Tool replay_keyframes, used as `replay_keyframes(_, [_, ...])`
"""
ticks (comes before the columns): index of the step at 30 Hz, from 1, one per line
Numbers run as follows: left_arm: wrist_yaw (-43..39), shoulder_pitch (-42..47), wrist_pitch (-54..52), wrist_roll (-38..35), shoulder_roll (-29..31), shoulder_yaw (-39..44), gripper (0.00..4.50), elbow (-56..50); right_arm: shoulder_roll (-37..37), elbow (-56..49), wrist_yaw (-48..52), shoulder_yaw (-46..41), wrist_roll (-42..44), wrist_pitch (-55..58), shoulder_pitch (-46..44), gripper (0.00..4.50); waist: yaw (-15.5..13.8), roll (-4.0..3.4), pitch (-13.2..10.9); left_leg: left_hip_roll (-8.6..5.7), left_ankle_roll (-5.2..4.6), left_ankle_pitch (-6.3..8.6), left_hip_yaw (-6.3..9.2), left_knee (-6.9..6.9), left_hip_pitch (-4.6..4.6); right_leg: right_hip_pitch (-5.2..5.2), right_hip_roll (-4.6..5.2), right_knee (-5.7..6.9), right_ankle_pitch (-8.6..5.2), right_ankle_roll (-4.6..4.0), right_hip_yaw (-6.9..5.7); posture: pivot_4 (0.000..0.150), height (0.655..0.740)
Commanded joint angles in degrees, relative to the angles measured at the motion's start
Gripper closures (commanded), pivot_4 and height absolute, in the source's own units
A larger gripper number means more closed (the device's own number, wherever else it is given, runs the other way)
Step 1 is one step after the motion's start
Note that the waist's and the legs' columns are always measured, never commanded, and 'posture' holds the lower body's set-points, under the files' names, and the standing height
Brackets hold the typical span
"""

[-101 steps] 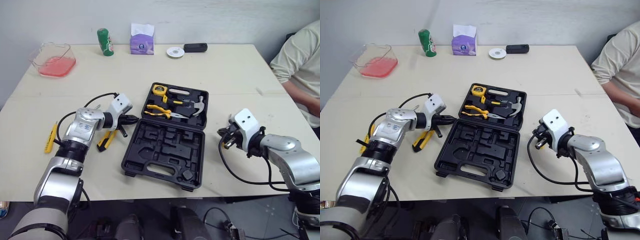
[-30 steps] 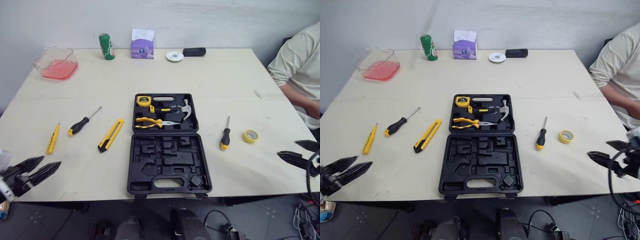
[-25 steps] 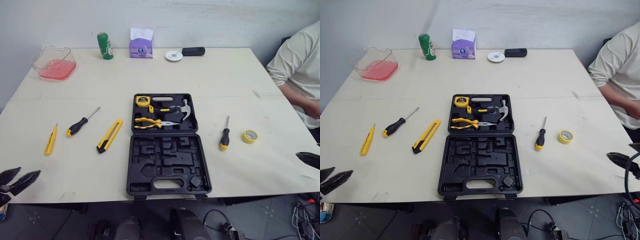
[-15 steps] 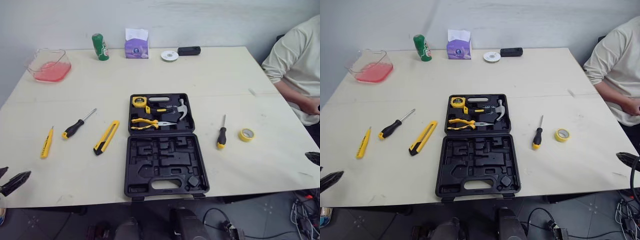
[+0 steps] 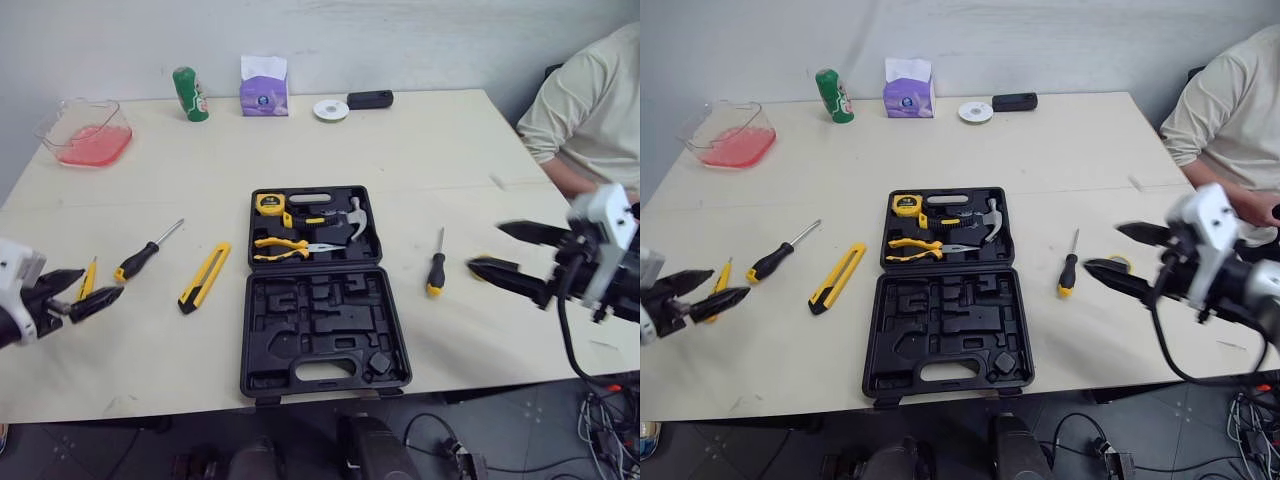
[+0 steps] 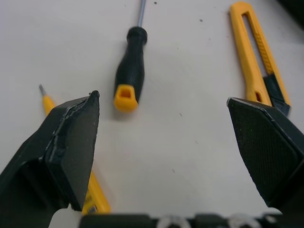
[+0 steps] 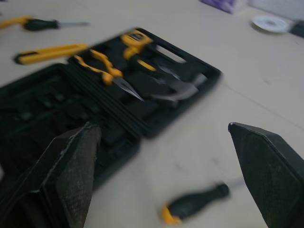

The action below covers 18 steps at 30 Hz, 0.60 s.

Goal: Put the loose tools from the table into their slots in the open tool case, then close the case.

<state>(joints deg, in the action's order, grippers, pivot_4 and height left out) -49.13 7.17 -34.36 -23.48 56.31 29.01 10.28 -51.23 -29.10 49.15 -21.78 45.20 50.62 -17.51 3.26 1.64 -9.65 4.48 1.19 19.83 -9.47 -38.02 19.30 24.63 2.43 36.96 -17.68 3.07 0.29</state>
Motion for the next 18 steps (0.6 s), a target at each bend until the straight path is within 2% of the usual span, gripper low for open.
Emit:
replay_keyframes(1, [-2.0,7.9,5.4,4.2,1.8,-6.0,0.00,10.1,2.4,-3.2,-1.7,5.4,5.1,1.6,-6.8,0.04,-0.1,0.01,0.0,0.00,0.00,0.00,0.00,0.00,0.06,0.05,-0.01,-0.04,0.00,0.00,-0.01,0.150,0.7400])
replay_keyframes(4, [-3.3,15.2,9.8,7.8,1.8,-11.3,0.00,19.1,5.2,-2.7,-2.7,10.5,5.8,1.9,-12.2,0.04,-0.2,0.10,0.1,0.00,-0.04,-0.03,-0.07,-0.07,0.35,0.31,-0.03,-0.04,0.00,0.00,-0.03,0.150,0.7400])
replay_keyframes(8, [-2.1,27.1,16.9,14.9,-1.0,-19.2,0.00,34.0,12.0,-1.0,-4.0,20.2,2.6,0.3,-20.3,0.04,-0.2,0.13,0.1,-0.22,-0.10,-0.08,-0.52,-0.42,1.05,1.10,-0.17,0.17,0.04,0.08,-0.32,0.150,0.7400])
replay_keyframes(12, [-2.9,31.6,21.0,17.6,-2.7,-22.3,0.00,40.7,14.7,-0.2,-4.8,23.6,0.8,-0.4,-22.4,0.04,-0.2,0.13,0.1,-0.17,-0.09,-0.04,-0.69,-0.62,1.24,1.17,-0.14,0.21,0.04,0.08,-0.47,0.150,0.7400])
replay_keyframes(15, [-3.0,33.0,21.0,19.4,-3.6,-24.0,0.87,43.4,15.9,0.5,-5.0,25.0,-0.8,-1.5,-23.1,0.00,-0.3,0.13,0.1,-0.05,-0.12,-0.02,-0.69,-0.84,1.31,1.21,-0.08,0.45,0.04,0.08,-0.55,0.150,0.7400])
replay_keyframes(18, [-3.7,33.1,21.3,19.5,-3.3,-24.3,2.24,44.2,16.5,0.9,-5.3,24.9,-1.3,-1.9,-23.3,0.00,-0.2,0.16,0.1,-0.07,-0.12,-0.02,-0.65,-1.11,1.27,1.18,-0.06,0.62,0.03,0.08,-0.55,0.150,0.7400])
